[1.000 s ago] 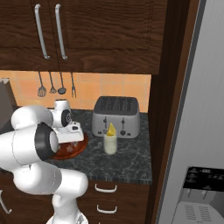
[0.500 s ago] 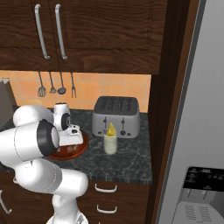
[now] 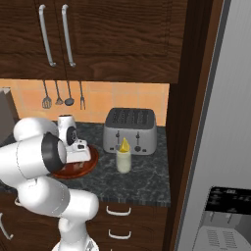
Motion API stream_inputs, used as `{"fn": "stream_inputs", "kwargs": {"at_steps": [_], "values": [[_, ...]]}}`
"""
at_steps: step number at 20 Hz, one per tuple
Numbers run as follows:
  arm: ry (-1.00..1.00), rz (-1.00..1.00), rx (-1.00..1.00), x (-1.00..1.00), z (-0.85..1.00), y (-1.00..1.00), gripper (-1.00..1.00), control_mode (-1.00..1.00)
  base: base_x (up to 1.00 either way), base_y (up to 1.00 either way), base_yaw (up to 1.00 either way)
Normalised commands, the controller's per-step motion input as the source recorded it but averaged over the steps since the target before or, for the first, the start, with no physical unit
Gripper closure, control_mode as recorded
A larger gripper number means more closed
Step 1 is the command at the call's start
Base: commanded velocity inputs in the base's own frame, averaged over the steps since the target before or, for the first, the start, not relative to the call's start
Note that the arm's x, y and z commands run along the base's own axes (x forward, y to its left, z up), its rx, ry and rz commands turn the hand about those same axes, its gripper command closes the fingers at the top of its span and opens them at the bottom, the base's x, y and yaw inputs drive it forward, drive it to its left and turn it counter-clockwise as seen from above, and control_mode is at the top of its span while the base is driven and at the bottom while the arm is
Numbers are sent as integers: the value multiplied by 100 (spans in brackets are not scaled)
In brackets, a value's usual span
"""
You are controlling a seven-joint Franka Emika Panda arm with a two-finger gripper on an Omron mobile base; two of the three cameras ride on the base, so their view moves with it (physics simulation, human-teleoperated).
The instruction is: Grab a lemon wedge from the fridge and one ice cube from the ice bowl, and put them in the glass of lemonade.
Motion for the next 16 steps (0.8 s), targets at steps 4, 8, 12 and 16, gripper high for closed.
{"fn": "stream_inputs", "kwargs": {"at_steps": [4, 8, 12, 16], "values": [[0, 0, 0, 0, 0, 20, -100, -100, 0, 0, 0], [0, 0, 0, 0, 1, 15, -100, -100, 0, 0, 0], [-3, 0, 2, 16, 15, -5, -100, -100, 0, 0, 0], [-4, 0, 6, 2, 3, -1, -100, -100, 0, 0, 0]]}}
